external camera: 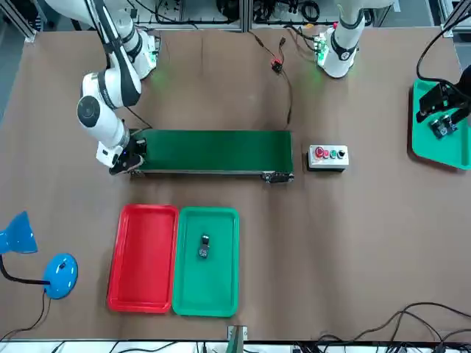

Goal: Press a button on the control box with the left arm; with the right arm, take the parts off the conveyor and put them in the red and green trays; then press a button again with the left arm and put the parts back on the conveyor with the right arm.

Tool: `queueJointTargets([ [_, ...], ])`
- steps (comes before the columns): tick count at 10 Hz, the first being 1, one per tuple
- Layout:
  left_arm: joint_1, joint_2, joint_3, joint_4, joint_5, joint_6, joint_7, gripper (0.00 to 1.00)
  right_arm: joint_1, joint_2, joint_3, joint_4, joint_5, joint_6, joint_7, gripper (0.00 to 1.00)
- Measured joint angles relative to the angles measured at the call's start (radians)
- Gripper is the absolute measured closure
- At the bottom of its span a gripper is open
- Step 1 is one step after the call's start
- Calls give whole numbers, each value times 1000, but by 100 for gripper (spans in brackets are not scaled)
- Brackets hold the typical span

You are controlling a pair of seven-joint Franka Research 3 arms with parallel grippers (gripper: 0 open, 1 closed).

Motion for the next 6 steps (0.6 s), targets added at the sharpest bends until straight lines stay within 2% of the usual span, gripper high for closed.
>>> queueJointTargets([
  [3,-5,0,-2,0,0,0,0,0,0,6,0,-3,1,7,2,61],
  [6,-6,0,-2,0,0,0,0,0,0,2,0,18,1,-48,2,19],
])
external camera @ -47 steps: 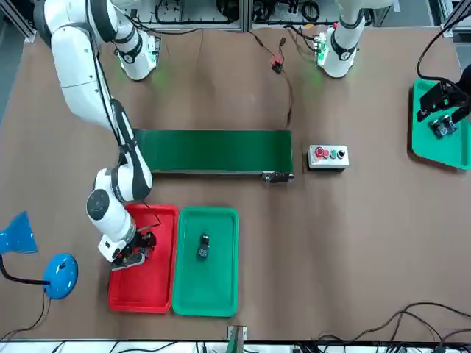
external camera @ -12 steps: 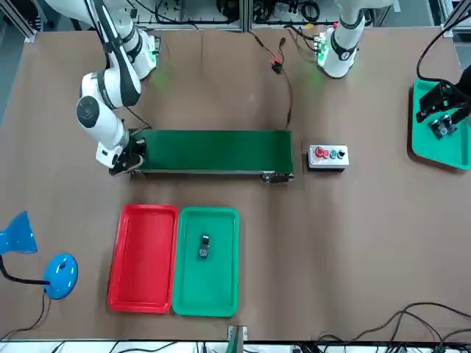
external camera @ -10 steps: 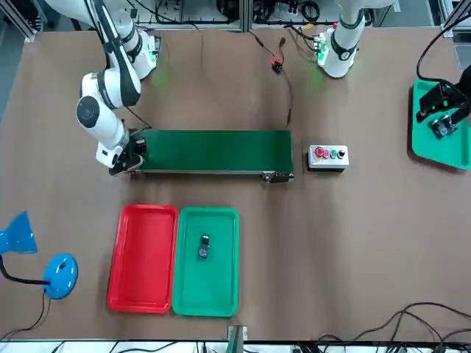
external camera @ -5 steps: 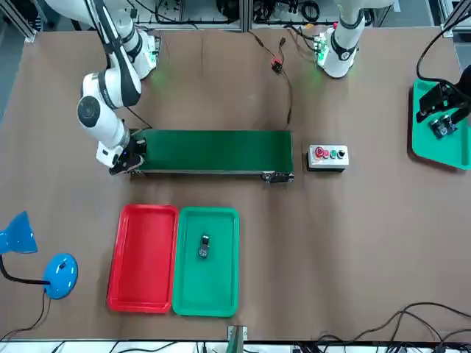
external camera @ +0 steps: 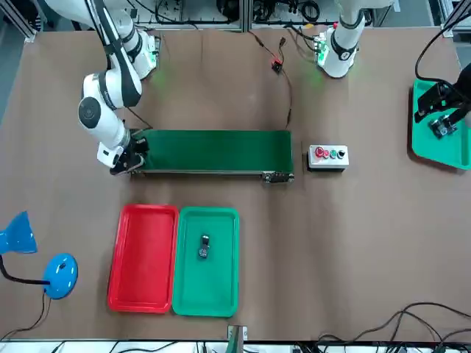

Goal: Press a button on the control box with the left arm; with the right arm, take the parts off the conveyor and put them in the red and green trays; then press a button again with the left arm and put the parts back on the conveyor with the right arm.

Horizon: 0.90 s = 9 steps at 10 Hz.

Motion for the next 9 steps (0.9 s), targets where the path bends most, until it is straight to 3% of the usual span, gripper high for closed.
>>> queueJointTargets([
  [1,0,0,0,0,0,0,0,0,1,-7,1,55,0,-88,0,4],
  [4,0,0,0,0,0,0,0,0,46,-13,5,418,2,-395,0,0],
  [6,0,0,0,0,0,0,0,0,117,74,9,589,25,-391,18,0],
  [9,0,0,0,0,0,0,0,0,162,296,9,759,129,-176,65,0],
])
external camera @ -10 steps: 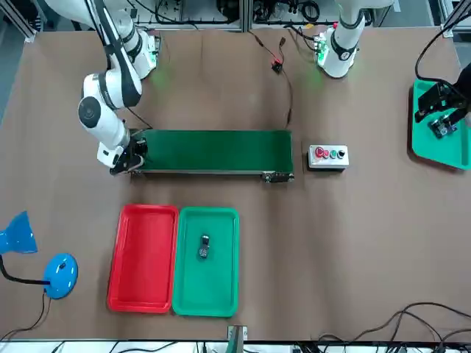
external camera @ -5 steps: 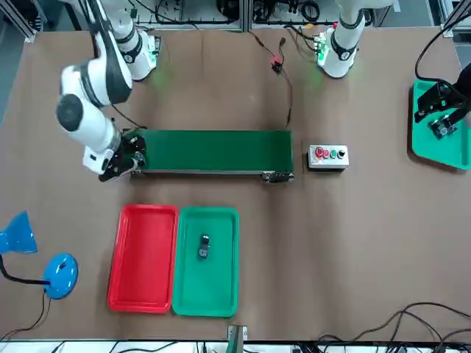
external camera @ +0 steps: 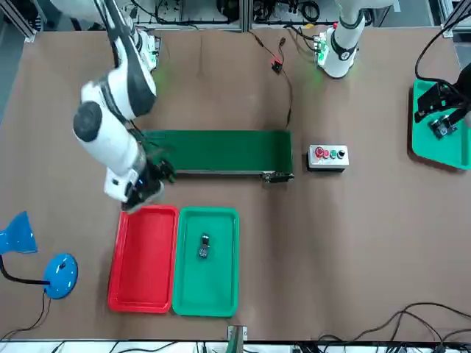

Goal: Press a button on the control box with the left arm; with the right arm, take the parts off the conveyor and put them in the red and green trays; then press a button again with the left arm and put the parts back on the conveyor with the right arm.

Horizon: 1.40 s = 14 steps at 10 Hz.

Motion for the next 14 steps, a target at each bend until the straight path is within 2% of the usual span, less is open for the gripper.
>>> queueJointTargets([
  [3,0,0,0,0,0,0,0,0,40,174,1,24,30,291,27,0],
  [6,0,0,0,0,0,0,0,0,105,303,2,52,111,448,138,0],
  [10,-1,0,-2,0,0,0,0,0,131,368,1,119,113,481,463,0],
  [14,-1,0,-2,0,0,-1,0,0,131,456,-14,214,101,541,489,0],
])
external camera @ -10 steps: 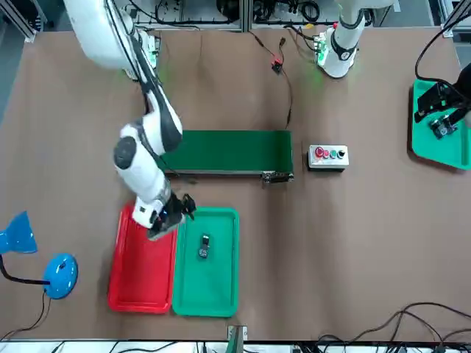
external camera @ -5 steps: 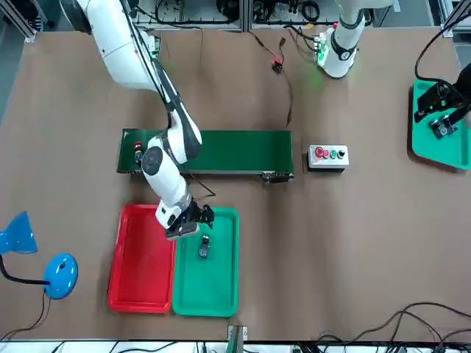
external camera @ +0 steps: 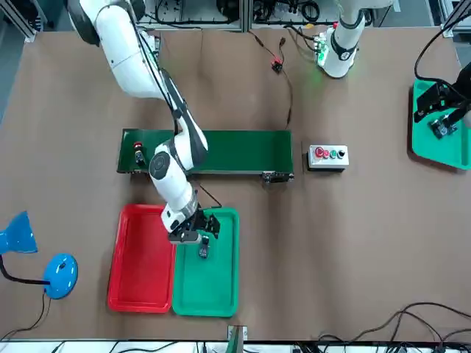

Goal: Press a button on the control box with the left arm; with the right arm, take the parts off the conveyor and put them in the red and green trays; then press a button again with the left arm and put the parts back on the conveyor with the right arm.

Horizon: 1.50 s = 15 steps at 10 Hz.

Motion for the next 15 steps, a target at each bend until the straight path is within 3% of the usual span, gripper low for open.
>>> queueJointTargets([
  [4,0,0,0,0,0,-23,0,0,-55,40,-10,52,-13,3,-55,1],
  [8,0,0,0,0,0,-24,0,0,-10,85,-6,53,-18,54,-63,3],
  [14,1,0,1,0,0,-24,0,0,26,118,-43,54,-39,99,-64,8],
  [15,3,0,1,0,0,-25,0,0,27,118,-43,54,-43,101,-64,19],
])
